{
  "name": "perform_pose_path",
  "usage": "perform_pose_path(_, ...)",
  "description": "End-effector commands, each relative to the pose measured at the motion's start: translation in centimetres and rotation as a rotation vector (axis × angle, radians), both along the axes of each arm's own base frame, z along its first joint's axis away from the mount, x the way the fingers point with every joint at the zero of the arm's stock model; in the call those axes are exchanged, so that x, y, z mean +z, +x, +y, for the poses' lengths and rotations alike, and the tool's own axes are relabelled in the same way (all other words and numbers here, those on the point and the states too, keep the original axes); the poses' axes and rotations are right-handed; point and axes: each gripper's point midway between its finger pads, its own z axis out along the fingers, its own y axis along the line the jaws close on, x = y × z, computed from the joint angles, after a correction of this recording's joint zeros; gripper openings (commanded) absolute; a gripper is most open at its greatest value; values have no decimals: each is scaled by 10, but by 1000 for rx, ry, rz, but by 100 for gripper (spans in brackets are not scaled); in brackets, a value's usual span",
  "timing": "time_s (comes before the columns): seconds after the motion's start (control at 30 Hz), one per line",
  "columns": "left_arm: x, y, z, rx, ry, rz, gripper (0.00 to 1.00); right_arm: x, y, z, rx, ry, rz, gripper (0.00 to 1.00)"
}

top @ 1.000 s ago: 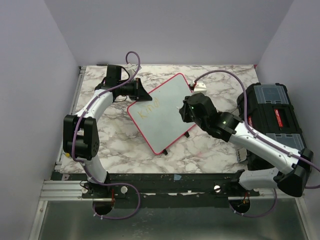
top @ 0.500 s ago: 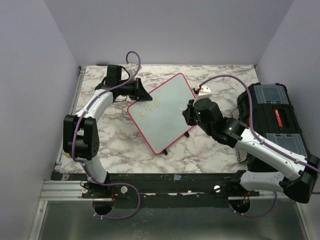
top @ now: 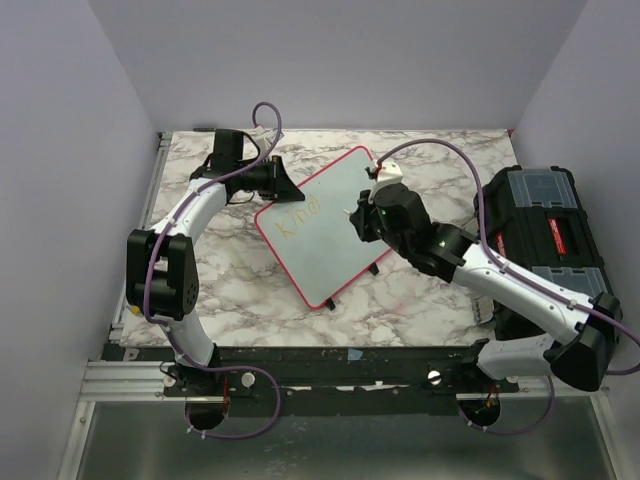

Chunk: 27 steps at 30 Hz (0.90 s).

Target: Write a sentence on the whiteboard

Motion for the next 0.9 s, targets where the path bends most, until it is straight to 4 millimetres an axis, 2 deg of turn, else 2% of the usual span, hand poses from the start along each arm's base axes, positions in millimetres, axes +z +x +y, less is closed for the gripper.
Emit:
perform_pose_path(0.0, -21, -7, -7, -50, 69, -18, 0, 18, 13, 5, 6, 22, -34, 1)
perform_pose_path(0.13, -18, -7, -7, -51, 69, -21, 0, 25, 21, 3, 12, 57, -26, 1)
perform_pose_path(0.33, -17, -7, -7, -53, 67, -23, 0, 35, 18, -5, 1, 55, -37, 1)
perform_pose_path(0.43, -16, -8, -8, -56, 58, -28, 0, 25, 24, -10, -15, 48, -7, 2)
perform_pose_path(0.5, -18, -6, -7, -49, 69, -27, 0, 19, 27, -9, -4, 55, 20, 9)
perform_pose_path(0.53, -19, -6, -7, -47, 74, -23, 0, 17, 28, -7, 7, 54, 28, 8)
perform_pose_path(0.57, -20, -6, -6, -46, 76, -21, 0, 16, 29, -5, 13, 50, 31, 2)
perform_pose_path(0.6, -20, -5, -6, -46, 77, -23, 0, 14, 30, -6, 12, 42, 30, 1)
perform_pose_path(0.67, -20, -6, -6, -46, 77, -24, 0, 13, 32, -6, 11, 44, 11, 1)
perform_pose_path(0.87, -24, -6, -6, -47, 78, -13, 0, 6, 42, 12, 61, 43, 5, 1)
